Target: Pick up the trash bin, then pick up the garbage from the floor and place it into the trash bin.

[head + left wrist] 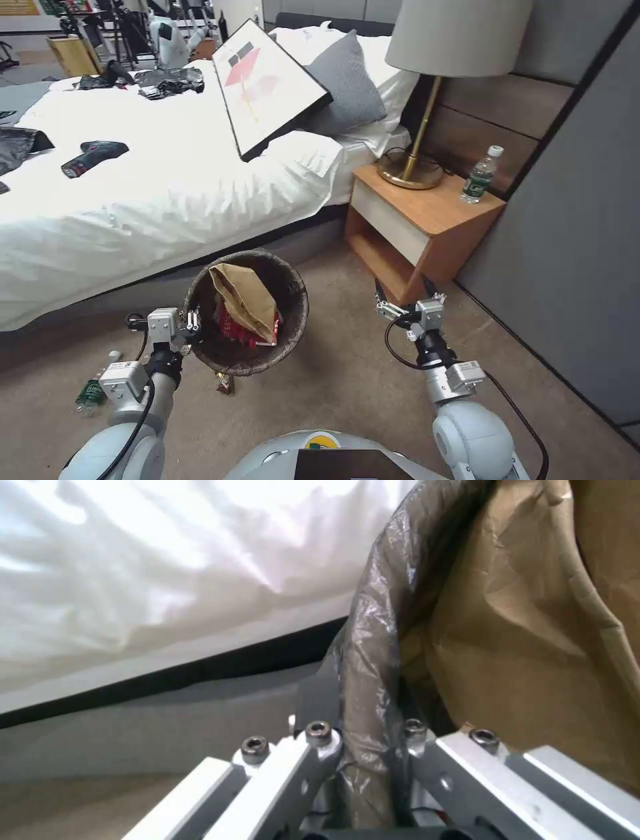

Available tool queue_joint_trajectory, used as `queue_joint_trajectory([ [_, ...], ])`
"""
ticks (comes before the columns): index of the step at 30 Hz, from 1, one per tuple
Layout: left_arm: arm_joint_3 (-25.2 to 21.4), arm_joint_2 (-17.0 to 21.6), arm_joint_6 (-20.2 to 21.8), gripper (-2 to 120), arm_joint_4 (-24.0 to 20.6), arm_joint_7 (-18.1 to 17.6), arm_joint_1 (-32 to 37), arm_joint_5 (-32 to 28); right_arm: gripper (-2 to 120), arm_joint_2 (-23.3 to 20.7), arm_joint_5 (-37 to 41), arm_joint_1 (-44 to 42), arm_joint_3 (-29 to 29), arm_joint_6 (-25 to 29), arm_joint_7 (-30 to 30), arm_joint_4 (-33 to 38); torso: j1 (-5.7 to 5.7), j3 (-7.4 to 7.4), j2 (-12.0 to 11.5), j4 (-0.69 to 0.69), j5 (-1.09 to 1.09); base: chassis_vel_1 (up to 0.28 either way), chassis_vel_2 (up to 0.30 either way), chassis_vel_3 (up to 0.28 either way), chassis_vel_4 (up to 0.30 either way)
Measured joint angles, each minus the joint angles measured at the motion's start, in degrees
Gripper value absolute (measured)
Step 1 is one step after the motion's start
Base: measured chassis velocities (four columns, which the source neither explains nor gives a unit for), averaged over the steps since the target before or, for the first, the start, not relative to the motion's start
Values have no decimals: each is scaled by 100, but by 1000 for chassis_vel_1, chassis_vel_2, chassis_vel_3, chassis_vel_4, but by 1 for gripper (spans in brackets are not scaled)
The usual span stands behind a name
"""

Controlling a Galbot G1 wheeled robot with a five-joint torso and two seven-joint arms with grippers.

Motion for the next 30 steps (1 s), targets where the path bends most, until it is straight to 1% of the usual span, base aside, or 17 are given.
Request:
queue_joint_trajectory([
  [30,14,-31,-68,0,-2,-2,18,5,100,-49,60,75,-22,-41,10,-93,0,0,0,0,0,70,71,67,72],
])
